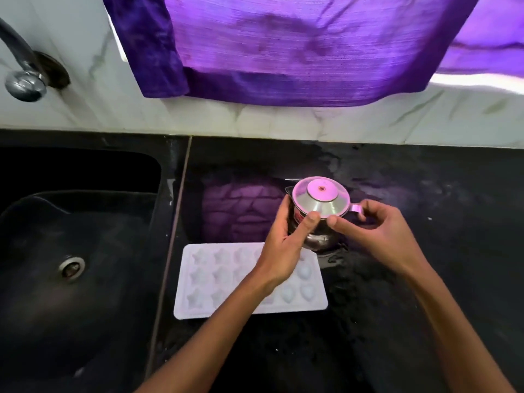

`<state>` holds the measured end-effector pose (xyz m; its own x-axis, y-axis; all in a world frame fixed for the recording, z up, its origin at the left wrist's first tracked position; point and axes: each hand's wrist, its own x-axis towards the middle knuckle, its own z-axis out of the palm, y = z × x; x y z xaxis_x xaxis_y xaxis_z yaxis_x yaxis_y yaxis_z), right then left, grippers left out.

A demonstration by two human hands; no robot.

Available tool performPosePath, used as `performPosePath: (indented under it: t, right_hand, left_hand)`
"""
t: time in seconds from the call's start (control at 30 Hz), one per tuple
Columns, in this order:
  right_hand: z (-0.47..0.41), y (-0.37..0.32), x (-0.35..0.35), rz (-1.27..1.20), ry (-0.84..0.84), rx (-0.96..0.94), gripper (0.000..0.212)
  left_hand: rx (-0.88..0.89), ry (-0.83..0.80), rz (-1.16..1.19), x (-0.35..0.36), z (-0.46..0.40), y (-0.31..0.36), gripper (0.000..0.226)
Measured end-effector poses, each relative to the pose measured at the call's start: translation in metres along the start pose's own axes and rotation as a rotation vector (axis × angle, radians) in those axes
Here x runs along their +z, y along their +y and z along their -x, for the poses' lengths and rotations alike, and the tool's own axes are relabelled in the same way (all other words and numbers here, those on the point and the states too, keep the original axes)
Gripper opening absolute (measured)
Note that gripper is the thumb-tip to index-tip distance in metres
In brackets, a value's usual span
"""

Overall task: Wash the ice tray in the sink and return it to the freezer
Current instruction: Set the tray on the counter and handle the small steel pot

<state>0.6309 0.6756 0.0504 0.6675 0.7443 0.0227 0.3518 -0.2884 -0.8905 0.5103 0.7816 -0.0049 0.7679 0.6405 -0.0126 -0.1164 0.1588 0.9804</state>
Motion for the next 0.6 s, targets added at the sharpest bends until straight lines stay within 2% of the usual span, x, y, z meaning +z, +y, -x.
performPosePath:
  t: [0.13, 0.3, 0.6]
  right_hand:
    - [0.024, 0.014, -0.027, 0.069, 0.003, 0.033, 0.069]
    - [0.043, 0.014, -0.045, 0.135, -0.005, 0.050, 0.055]
    - [0.044, 0.018, -0.044, 0.229, 0.005, 0.083, 0.057]
  left_hand:
    - [-0.066, -0.007, 0.024, 0.034, 0.020, -0.019, 0.060]
    - [-0.125, -0.024, -0.012, 0.061, 0.045, -0.037, 0.057]
    - [-0.199, -0.094, -0.056, 0.062, 0.050, -0.043, 0.071]
